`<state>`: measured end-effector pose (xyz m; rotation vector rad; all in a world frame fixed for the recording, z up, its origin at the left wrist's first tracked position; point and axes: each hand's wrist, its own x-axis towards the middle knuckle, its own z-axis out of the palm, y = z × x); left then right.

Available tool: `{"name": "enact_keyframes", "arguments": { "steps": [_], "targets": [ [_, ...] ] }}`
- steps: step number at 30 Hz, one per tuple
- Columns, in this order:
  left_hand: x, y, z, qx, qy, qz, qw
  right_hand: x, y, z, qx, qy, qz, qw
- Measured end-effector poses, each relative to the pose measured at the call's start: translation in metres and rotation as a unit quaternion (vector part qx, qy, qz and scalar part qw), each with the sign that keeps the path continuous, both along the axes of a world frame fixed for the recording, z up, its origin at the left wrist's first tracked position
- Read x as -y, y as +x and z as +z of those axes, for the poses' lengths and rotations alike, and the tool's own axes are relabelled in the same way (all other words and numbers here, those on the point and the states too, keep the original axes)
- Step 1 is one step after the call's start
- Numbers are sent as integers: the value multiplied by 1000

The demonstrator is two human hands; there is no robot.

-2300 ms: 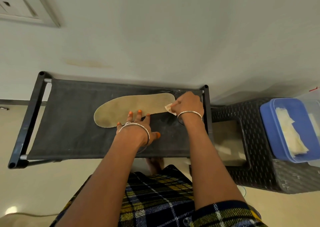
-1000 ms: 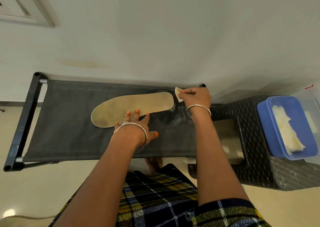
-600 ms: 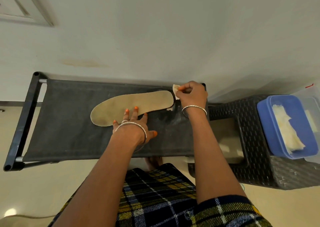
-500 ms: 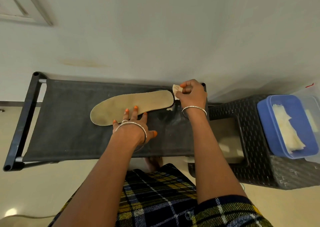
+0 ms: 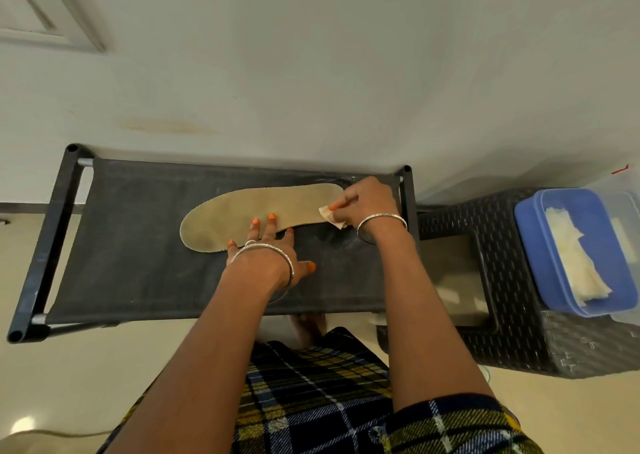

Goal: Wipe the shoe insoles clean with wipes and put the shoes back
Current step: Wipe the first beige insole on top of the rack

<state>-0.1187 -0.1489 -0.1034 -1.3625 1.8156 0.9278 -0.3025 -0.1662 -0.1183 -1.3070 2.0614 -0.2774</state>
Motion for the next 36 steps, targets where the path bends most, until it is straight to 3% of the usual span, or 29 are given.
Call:
{"name": "enact_keyframes", "arguments": {
  "steps": [5, 9, 13, 16, 21, 27, 33, 36],
  "targets": [
    [0, 2, 0, -5, 1, -1, 1000, -1, 3, 0, -53, -73, -109, 990],
    [0, 4, -1, 1, -7, 0, 1000, -1, -2, 7, -31, -15, -86, 996],
    [1, 5, -3, 5, -20, 8, 1000, 0, -13, 7, -54, -3, -142, 988],
    [0, 6, -3, 13, -25, 14, 1000, 0, -7, 0, -69, 45, -121, 989],
    [2, 11, 1, 38, -33, 38, 998, 4, -3, 2, -9, 133, -91, 987],
    [4, 19, 2, 46, -30, 30, 998, 4, -3, 5, -72, 9, -130, 989],
    [3, 23, 1, 61, -21, 18, 998, 5, 13, 9, -46, 163, -58, 984],
    [2, 23, 2, 58, -23, 11, 998, 4, 4, 18, -92, 89, -121, 984]
  ]
}}
